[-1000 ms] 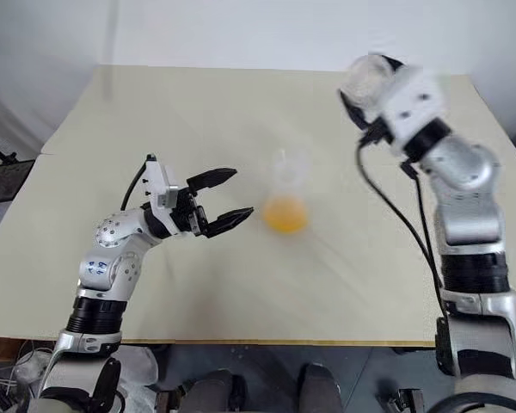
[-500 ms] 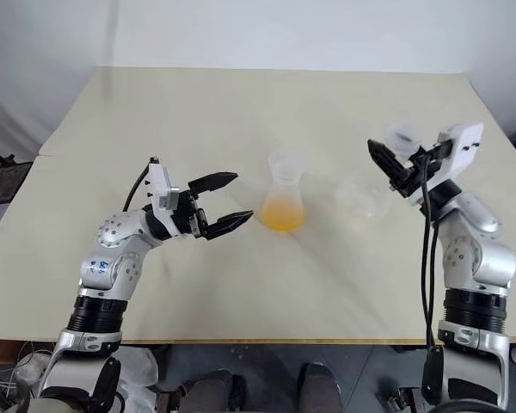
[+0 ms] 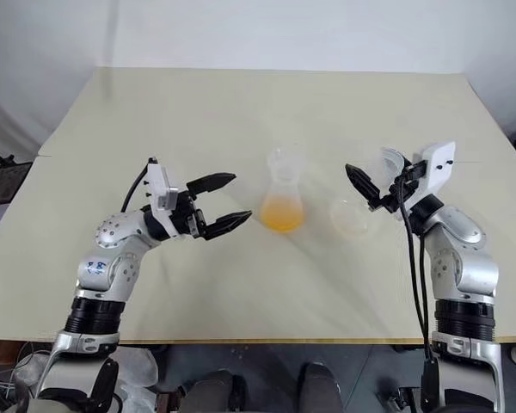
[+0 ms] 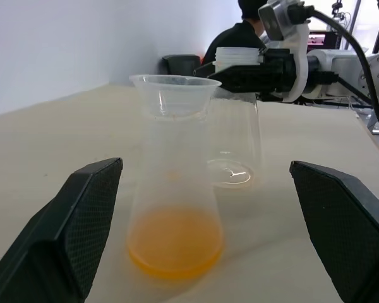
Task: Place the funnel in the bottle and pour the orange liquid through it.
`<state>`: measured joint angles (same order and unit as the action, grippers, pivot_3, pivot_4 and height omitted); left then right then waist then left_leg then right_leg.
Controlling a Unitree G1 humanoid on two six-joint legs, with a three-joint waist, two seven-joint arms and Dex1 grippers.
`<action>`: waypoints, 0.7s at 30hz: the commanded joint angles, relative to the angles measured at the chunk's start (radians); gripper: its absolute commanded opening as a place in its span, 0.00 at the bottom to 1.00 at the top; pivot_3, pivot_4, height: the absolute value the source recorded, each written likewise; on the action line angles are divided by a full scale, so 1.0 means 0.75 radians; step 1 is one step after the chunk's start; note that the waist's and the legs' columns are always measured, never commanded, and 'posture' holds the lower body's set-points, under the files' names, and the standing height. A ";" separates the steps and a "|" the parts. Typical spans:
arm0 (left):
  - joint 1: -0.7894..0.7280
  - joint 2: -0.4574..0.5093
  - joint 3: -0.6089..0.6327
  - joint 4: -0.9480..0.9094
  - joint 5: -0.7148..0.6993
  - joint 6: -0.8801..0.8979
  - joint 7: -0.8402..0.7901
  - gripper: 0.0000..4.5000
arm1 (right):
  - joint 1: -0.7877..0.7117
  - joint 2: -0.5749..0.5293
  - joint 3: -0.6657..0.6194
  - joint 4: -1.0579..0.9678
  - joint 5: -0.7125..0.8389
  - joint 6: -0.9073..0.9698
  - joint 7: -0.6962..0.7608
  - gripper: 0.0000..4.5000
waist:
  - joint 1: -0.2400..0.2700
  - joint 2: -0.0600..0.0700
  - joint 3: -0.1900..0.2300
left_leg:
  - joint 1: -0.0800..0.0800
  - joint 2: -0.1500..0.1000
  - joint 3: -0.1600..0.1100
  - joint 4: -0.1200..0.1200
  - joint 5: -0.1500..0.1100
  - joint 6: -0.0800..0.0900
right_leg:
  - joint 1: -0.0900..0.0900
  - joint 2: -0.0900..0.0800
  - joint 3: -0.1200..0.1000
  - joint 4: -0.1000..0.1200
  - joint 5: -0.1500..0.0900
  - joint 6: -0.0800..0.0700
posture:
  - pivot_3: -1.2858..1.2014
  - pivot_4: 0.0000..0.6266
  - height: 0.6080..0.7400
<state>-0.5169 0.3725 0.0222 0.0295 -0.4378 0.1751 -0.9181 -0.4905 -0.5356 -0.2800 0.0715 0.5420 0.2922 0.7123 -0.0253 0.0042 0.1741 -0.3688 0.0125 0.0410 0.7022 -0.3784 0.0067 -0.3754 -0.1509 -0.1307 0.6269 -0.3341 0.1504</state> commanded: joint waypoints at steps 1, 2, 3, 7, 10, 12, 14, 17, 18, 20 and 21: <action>-0.006 0.031 0.039 -0.040 -0.005 -0.017 0.014 1.00 | 0.015 -0.031 -0.065 -0.156 0.097 0.011 0.045 0.99 | 0.000 0.000 0.000 | 0.000 0.000 -0.001 0.000 0.000 0.000 | 0.000 0.000 0.000 0.000 0.000 0.000 | 0.52 0.24 1.00; -0.012 0.041 0.050 -0.027 -0.007 -0.019 0.013 1.00 | 0.013 -0.027 -0.089 -0.174 0.122 0.007 0.041 0.99 | 0.000 0.000 0.000 | 0.000 0.000 -0.001 0.000 0.000 0.000 | 0.000 0.000 0.000 0.000 0.000 0.000 | 0.52 0.24 1.00; -0.017 0.050 0.057 -0.015 -0.009 -0.020 0.008 1.00 | 0.009 -0.027 -0.111 -0.181 0.143 0.014 0.030 0.99 | -0.001 0.000 0.000 | 0.000 0.000 -0.001 0.000 0.000 0.000 | 0.000 0.000 0.000 0.000 0.000 0.000 | 0.52 0.24 1.00; -0.037 0.080 0.067 0.018 -0.015 -0.024 -0.013 1.00 | -0.011 -0.027 -0.170 -0.148 0.140 -0.063 0.028 0.99 | 0.001 0.000 0.000 | 0.000 0.000 -0.001 0.000 0.000 0.000 | 0.000 0.000 0.000 0.000 0.000 0.000 | 0.52 0.24 1.00; -0.055 0.102 0.077 0.045 -0.008 -0.030 -0.025 1.00 | -0.059 -0.015 -0.221 -0.125 0.187 -0.080 0.013 0.99 | 0.001 0.000 0.000 | 0.000 0.000 -0.001 0.000 0.000 0.000 | 0.000 0.000 0.000 0.000 0.000 0.000 | 0.52 0.24 1.00; -0.061 0.140 0.081 0.070 0.017 -0.042 -0.039 1.00 | -0.105 -0.016 -0.256 -0.118 0.227 -0.063 -0.029 0.99 | -0.002 0.000 0.000 | 0.000 0.000 -0.001 0.000 0.000 0.000 | 0.000 0.000 0.000 0.000 0.000 0.000 | 0.52 0.24 1.00; -0.044 0.181 0.087 0.065 0.005 -0.033 -0.078 1.00 | -0.097 -0.039 -0.261 -0.158 0.257 -0.054 0.018 0.99 | -0.003 0.000 0.000 | 0.001 0.000 -0.001 0.000 0.000 0.000 | 0.000 0.001 0.000 0.000 0.000 0.000 | 0.52 0.24 1.00; 0.021 0.251 0.102 0.011 -0.029 -0.010 -0.141 1.00 | 0.005 -0.120 -0.234 -0.267 0.295 0.005 0.155 0.99 | -0.003 0.000 0.000 | 0.001 0.001 -0.001 -0.001 0.000 0.000 | 0.000 0.001 -0.001 0.000 0.000 0.000 | 0.52 0.24 1.00; 0.052 0.276 0.105 -0.010 -0.031 0.007 -0.150 1.00 | 0.068 -0.169 -0.209 -0.303 0.288 0.039 0.209 0.99 | -0.003 0.000 0.000 | 0.001 0.000 -0.001 -0.002 0.000 0.000 | 0.000 0.001 -0.001 0.000 0.000 0.000 | 0.52 0.24 1.00; 0.136 0.316 0.120 -0.055 -0.044 -0.002 -0.188 1.00 | 0.208 -0.235 -0.188 -0.376 0.305 0.089 0.311 0.99 | 0.002 0.000 0.000 | 0.000 0.000 0.000 -0.003 0.000 0.000 | 0.000 0.000 -0.001 0.000 0.000 0.000 | 0.52 0.24 1.00; 0.181 0.329 0.130 -0.076 -0.051 -0.012 -0.202 1.00 | 0.271 -0.252 -0.189 -0.406 0.320 0.096 0.358 0.99 | 0.003 0.000 0.000 | 0.000 0.000 0.000 -0.003 0.000 0.000 | 0.000 0.000 -0.001 -0.001 0.000 0.000 | 0.52 0.24 1.00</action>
<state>-0.4096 0.6092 0.0930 0.0292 -0.4478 0.1776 -1.0452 -0.3240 -0.7059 -0.4162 -0.1680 0.7483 0.3489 0.9150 -0.0234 0.0042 0.1741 -0.3682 0.0123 0.0407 0.6997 -0.3784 0.0068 -0.3747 -0.1506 -0.1316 0.6270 -0.3341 0.1504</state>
